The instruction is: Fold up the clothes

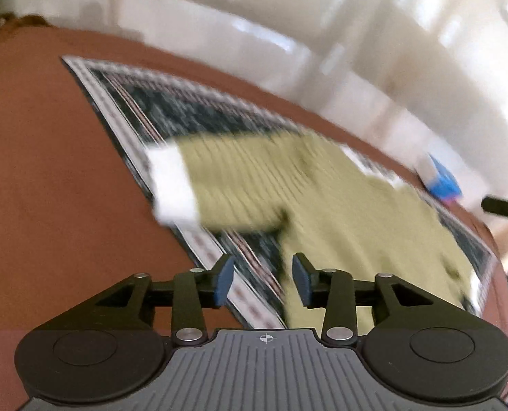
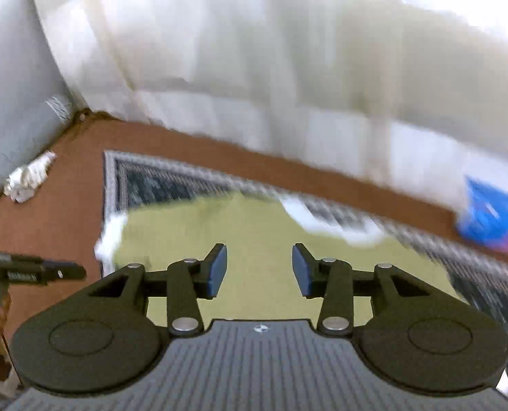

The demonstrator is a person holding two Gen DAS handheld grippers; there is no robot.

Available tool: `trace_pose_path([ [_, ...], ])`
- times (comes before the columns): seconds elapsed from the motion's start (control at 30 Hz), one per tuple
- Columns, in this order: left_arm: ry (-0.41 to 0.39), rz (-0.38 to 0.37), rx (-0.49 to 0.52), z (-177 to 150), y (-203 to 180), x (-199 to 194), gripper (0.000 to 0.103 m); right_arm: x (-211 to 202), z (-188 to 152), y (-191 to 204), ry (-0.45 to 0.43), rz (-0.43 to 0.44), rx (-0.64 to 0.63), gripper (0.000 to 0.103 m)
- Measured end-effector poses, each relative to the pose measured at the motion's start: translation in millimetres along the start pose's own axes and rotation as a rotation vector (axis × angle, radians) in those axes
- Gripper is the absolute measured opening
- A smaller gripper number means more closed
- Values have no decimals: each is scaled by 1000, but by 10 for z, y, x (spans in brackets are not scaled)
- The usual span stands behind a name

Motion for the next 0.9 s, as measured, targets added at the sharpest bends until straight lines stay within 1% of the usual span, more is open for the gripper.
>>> trace_pose_path([
  [0.07, 47, -9, 5, -273, -94, -18, 56, -234, -361, -139, 27, -34, 48, 47],
  [0.17, 113, -13, -1, -681, -227, -59, 59, -466, -955, -335, 74, -81, 137, 47],
  [0.23, 152, -16, -22, -935, -289, -72, 62, -572, -1335, -425, 103, -96, 196, 47],
  [0.3, 179, -2, -44, -1179, -336, -70, 63, -675, -1688, -468, 121, -94, 250, 47],
  [0.43, 197, 60, -70, -1518, -450, -65, 63, -771, -2243, -509, 164, -91, 335, 47],
  [0.53, 169, 100, -87, -1635, -524, -109, 66, -840, -2582, -539, 192, -63, 409, 47],
  [0.6, 172, 101, -122, -1680, -564, -132, 66, -850, -2733, -522, 213, -40, 428, 47],
  [0.67, 168, 86, -132, -1697, -614, -154, 67, -841, -2773, -513, 217, -22, 449, 47],
  [0.8, 179, 75, -130, -1715, -622, -109, 67, -799, -2765, -446, 197, 16, 473, 47],
  [0.9, 173, 41, -146, -1671, -613, -80, 67, -722, -2771, -409, 189, -12, 460, 47],
])
Point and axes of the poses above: each gripper's, at about its wrist camera, not at the fingertips, and x roughly the way its jaws point, y to its left, z to its top, the point moved 9 cm from there along x, roughly the way its jaws point, and after that the axes turned 5 degrees about z, right-handed, at the moved point
